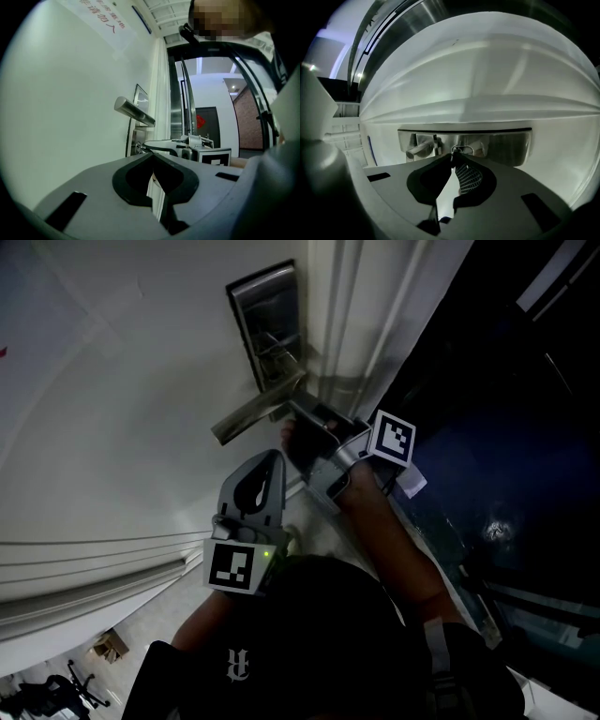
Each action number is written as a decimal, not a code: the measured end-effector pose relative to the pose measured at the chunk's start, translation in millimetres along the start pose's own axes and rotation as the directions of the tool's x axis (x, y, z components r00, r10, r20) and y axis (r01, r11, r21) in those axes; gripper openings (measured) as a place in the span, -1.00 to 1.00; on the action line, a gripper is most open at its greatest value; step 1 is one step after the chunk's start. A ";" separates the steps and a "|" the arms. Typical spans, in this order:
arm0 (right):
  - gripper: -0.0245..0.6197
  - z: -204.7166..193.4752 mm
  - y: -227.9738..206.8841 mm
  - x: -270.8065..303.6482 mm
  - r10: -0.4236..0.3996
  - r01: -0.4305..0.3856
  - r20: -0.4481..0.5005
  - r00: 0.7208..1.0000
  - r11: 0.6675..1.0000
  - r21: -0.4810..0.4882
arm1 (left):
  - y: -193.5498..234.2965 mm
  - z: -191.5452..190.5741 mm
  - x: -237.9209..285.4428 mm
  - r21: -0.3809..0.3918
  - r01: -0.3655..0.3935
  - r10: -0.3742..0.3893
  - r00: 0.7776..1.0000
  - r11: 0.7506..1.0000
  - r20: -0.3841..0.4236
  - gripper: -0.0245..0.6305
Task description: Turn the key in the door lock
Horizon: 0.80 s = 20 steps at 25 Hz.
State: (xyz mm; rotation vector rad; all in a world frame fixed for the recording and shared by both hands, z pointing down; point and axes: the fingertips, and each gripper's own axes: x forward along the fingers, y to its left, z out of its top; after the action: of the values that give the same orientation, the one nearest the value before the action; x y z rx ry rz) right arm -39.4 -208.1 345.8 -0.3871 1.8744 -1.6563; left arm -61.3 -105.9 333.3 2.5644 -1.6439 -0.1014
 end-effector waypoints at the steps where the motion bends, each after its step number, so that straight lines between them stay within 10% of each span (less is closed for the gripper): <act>1: -0.85 -0.1 0.0 0.1 0.004 -0.004 -0.001 1.000 1.000 0.008 | -0.3 0.2 -0.1 0.000 0.000 0.000 1.000 1.000 0.001 -0.91; 20: -0.85 10.1 10.1 -23.1 0.031 -0.030 0.006 1.000 0.998 -0.058 | -9.8 -1.1 0.4 -0.003 0.010 -0.010 1.000 1.000 0.005 -0.91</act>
State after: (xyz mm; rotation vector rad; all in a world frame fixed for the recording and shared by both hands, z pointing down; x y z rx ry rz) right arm -13.6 -200.9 341.1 -0.3856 1.9168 -1.5816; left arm -52.2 -102.1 333.3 2.5719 -1.6318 -0.1113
